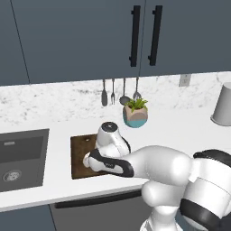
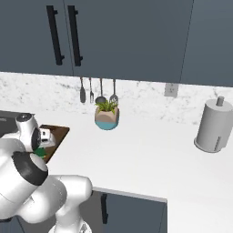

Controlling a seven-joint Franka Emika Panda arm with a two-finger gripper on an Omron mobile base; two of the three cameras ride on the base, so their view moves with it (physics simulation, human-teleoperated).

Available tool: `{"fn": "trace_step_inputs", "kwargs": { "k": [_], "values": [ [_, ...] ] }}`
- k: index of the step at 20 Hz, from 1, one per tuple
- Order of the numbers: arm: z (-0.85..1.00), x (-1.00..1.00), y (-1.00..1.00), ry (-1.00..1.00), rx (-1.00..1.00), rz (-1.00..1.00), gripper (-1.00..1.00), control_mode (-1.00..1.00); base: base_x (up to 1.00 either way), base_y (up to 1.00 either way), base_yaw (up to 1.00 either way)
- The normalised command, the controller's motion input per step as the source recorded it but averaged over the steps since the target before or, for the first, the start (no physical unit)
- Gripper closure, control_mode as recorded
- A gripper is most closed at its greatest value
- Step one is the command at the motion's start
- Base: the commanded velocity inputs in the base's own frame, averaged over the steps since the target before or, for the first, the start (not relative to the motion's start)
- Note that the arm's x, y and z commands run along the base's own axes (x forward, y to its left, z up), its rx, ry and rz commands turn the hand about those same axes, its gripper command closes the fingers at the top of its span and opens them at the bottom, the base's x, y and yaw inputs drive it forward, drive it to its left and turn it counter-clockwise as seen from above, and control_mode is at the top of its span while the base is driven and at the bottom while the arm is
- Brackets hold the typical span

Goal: Pick up the sponge from the counter and clean the cutting board by briefly scrubbing or pressing down on the cutting board. Once finished, release the sponge.

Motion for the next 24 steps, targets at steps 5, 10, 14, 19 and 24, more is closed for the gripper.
{"fn": "trace_step_inputs", "kwargs": {
  "k": [5, 10, 14, 19, 24],
  "values": [
    [-0.13, 0.02, 0.14, 0.00, -0.03, 0.00, 1.00, -1.00, 0.00, 0.00, 0.00],
    [-0.02, 0.01, 0.02, 0.00, -0.01, 0.00, 1.00, -1.00, 0.00, 0.00, 0.00],
    [0.00, 0.07, 0.00, 0.00, 0.00, 0.00, 1.00, -1.00, 0.00, 0.00, 0.00],
    [-0.08, 0.11, 0.00, 0.00, 0.00, 0.01, 1.00, -1.00, 0.00, 0.00, 0.00],
    [-0.20, 0.27, 0.00, -0.07, 0.00, 0.03, 1.00, -1.00, 0.00, 0.00, 0.00]
  ]
}}
